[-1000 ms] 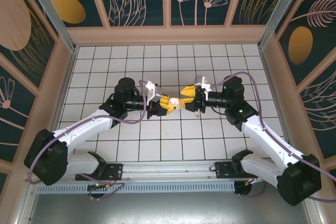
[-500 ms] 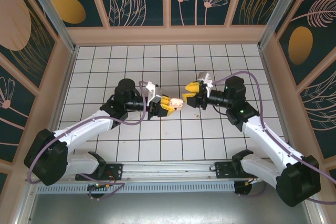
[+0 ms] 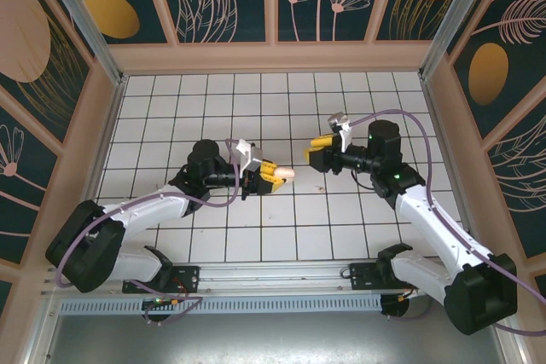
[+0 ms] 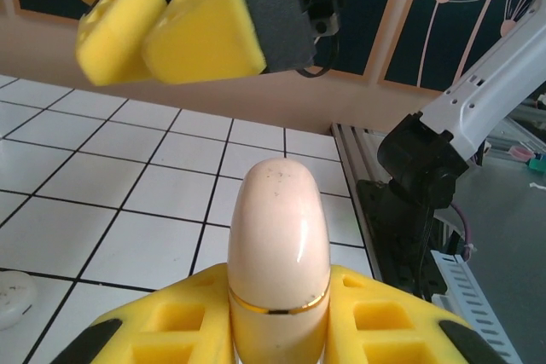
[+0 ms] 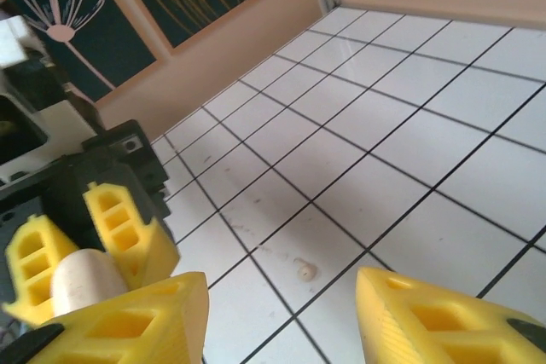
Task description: Insert the wireless bluetooth earbuds into the charging case
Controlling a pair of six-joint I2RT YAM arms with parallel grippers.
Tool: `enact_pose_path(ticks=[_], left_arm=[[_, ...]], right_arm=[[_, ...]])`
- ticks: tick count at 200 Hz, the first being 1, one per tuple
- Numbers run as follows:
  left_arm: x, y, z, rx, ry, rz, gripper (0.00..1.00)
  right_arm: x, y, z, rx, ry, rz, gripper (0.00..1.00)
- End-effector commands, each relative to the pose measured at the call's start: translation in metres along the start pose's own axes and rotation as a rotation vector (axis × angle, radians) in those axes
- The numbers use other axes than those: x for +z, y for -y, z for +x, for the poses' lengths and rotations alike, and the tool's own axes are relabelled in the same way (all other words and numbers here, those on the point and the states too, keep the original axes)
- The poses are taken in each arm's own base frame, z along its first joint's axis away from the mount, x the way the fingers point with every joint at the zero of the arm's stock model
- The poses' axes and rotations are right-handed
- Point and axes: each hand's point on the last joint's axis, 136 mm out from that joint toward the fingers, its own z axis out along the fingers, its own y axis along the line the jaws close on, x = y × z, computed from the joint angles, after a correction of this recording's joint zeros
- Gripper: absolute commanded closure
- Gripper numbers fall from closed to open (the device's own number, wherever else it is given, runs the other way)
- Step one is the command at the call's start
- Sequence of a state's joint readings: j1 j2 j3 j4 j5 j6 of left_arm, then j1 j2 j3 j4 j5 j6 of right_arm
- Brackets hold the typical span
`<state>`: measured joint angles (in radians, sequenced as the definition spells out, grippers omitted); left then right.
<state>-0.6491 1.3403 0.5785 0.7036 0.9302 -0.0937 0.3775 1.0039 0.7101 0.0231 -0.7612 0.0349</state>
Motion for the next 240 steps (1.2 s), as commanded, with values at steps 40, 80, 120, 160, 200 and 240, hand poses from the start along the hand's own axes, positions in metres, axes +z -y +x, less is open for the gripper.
enact_pose_path(ticks=[40, 80, 120, 160, 200, 240], left_arm=[[0.002, 0.004, -0.019, 0.040, 0.055, 0.022, 0.77], [0.002, 0.005, -0.025, 0.046, 0.059, 0.032, 0.77], [0.002, 0.007, -0.031, 0.056, 0.063, 0.035, 0.77], [0.001, 0.010, -0.033, 0.065, 0.060, 0.036, 0.77], [0.000, 0.011, -0.031, 0.073, 0.045, 0.035, 0.77], [0.000, 0.010, -0.032, 0.074, 0.044, 0.034, 0.77]], right_arm=[[-0.010, -0.054, -0.005, -0.218, 0.040, -0.183, 0.37], [0.005, -0.067, -0.001, -0.266, -0.006, -0.235, 0.31], [0.018, -0.064, 0.000, -0.260, -0.030, -0.244, 0.31], [0.023, -0.046, -0.006, -0.217, -0.020, -0.157, 0.32], [0.020, -0.025, -0.014, -0.150, 0.019, -0.085, 0.33], [0.017, -0.014, -0.016, -0.109, 0.044, -0.064, 0.34]])
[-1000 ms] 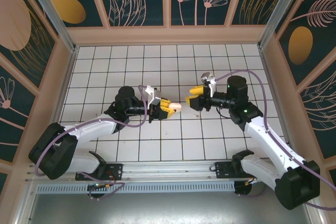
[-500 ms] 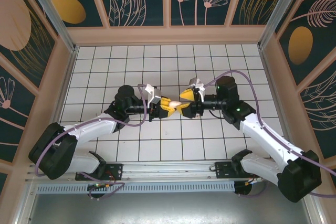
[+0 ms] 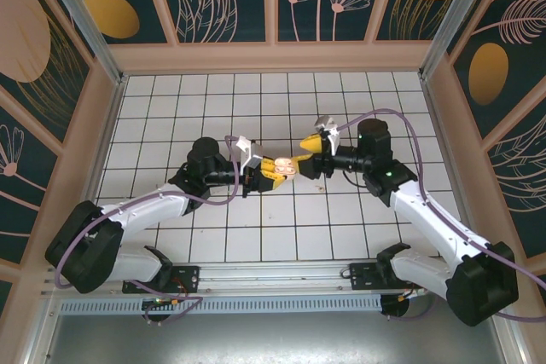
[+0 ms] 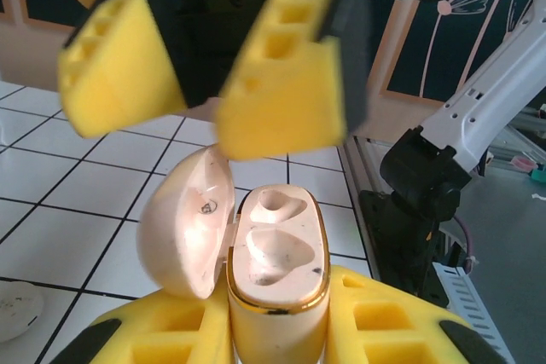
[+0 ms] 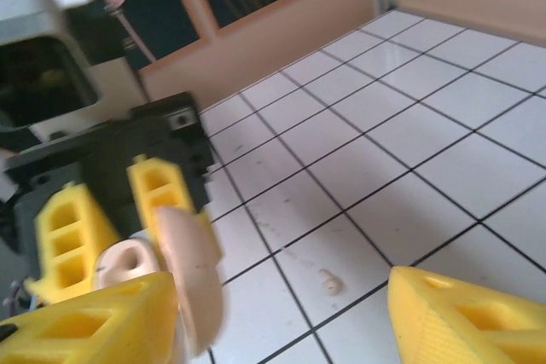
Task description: Insert the wireless bluetooth earbuds into the charging case
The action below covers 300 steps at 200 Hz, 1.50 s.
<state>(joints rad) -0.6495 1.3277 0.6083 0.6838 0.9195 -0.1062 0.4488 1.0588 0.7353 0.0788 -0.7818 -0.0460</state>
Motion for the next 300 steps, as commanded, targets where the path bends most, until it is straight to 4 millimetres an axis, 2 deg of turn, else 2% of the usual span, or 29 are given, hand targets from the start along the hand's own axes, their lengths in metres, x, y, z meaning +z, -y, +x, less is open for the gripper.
enact_pose_path(ticks=[1, 100, 119, 146, 178, 219, 271, 300], left_arm=[[0.000, 0.011, -0.019, 0.068, 0.030, 0.042, 0.77], [0.002, 0.003, -0.013, -0.010, 0.089, 0.027, 0.78], [0.002, 0.001, -0.010, -0.026, 0.097, 0.016, 0.79], [-0.001, -0.005, -0.004, -0.042, 0.104, -0.029, 0.79], [-0.006, -0.011, 0.004, -0.058, 0.121, -0.087, 0.79], [-0.010, -0.013, 0.011, -0.085, 0.126, -0.119, 0.79], [-0.012, -0.016, 0.014, -0.105, 0.125, -0.145, 0.79], [-0.013, -0.017, 0.014, -0.106, 0.129, -0.153, 0.79]], right_arm=[[-0.001, 0.007, -0.012, 0.005, 0.048, 0.026, 0.34], [-0.009, -0.008, -0.019, -0.005, 0.071, -0.021, 0.34], [-0.010, -0.006, -0.018, 0.026, 0.064, -0.007, 0.34], [-0.014, 0.010, -0.008, 0.133, 0.014, 0.078, 0.35], [-0.021, 0.036, 0.025, 0.309, -0.138, 0.241, 0.37], [-0.030, 0.061, 0.088, 0.610, -0.369, 0.435, 0.43], [-0.041, 0.071, 0.146, 0.867, -0.531, 0.598, 0.50], [-0.035, 0.063, 0.168, 0.974, -0.558, 0.577, 0.51]])
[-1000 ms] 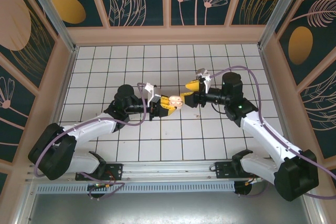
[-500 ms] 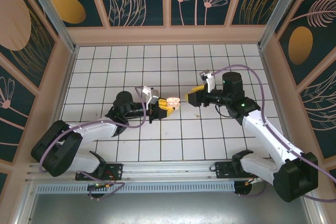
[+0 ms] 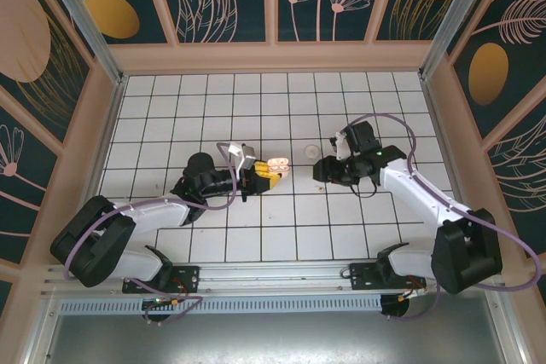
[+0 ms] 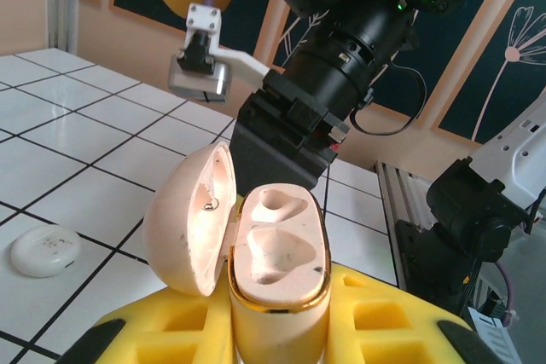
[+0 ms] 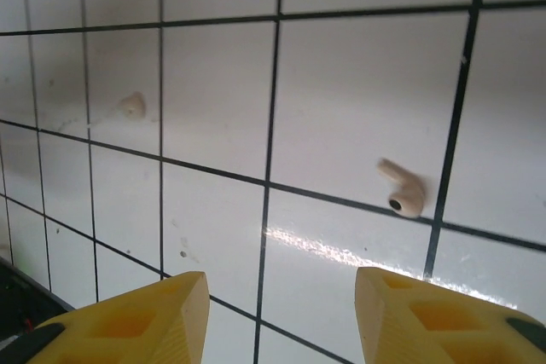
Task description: Insert the wireless bluetooth earbuds into the charging case
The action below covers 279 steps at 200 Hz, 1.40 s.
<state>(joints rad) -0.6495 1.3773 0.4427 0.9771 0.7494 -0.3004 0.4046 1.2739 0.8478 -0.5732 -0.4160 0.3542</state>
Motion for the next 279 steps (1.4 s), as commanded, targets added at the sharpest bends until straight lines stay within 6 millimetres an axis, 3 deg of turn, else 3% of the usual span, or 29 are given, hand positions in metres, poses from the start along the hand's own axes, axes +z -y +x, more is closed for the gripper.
enact_pose_path(ticks=[1, 42, 127, 279], left_arm=[[-0.002, 0.007, -0.012, 0.027, 0.045, 0.009, 0.79], [-0.001, 0.006, -0.012, 0.024, 0.045, 0.011, 0.79], [-0.002, 0.005, -0.011, 0.021, 0.034, 0.001, 0.79], [-0.003, 0.004, -0.014, 0.046, 0.019, -0.025, 0.78]], right_arm=[[0.011, 0.014, 0.021, 0.134, -0.072, 0.036, 0.51], [0.036, 0.029, 0.037, 0.189, -0.131, 0.060, 0.51], [0.066, 0.037, 0.031, 0.222, -0.162, 0.045, 0.52], [0.085, 0.036, -0.026, 0.161, -0.058, 0.063, 0.55]])
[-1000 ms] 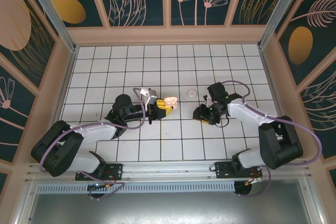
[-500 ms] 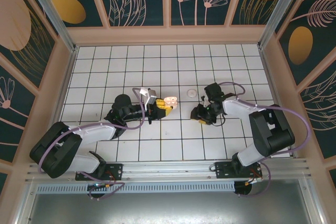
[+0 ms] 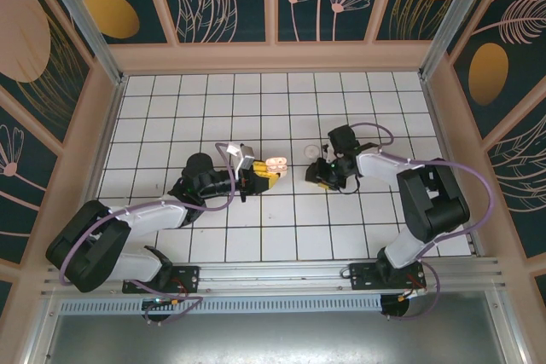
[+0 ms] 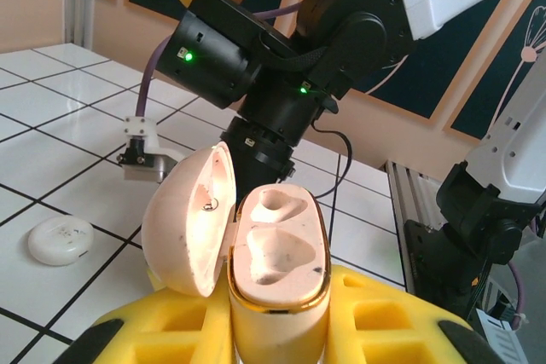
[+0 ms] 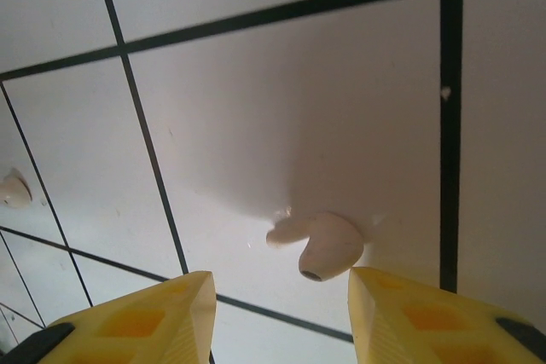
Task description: Insert the wireless bluetooth earbuds into the charging case
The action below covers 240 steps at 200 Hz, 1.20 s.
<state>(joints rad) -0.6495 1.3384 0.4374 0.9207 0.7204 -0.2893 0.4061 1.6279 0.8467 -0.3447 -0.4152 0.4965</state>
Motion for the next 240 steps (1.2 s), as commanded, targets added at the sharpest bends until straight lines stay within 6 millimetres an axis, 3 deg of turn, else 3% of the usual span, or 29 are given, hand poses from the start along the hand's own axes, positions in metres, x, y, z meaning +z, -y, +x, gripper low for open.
enact_pose_path(ticks=[1, 57, 134, 240], left_arm=[[0.000, 0.006, -0.014, 0.051, 0.029, 0.007, 0.78], [0.000, 0.006, -0.015, 0.057, 0.027, 0.004, 0.78], [0.000, 0.006, -0.014, 0.055, 0.021, 0.010, 0.78], [-0.001, 0.006, -0.014, 0.053, 0.015, -0.003, 0.78]], right_arm=[[0.000, -0.005, -0.019, -0.030, 0.044, 0.001, 0.55], [0.002, -0.012, -0.029, -0.056, 0.047, 0.008, 0.55], [-0.026, -0.001, -0.020, -0.199, -0.018, 0.294, 0.56], [0.009, -0.001, -0.019, -0.382, -0.145, 0.387, 0.59]])
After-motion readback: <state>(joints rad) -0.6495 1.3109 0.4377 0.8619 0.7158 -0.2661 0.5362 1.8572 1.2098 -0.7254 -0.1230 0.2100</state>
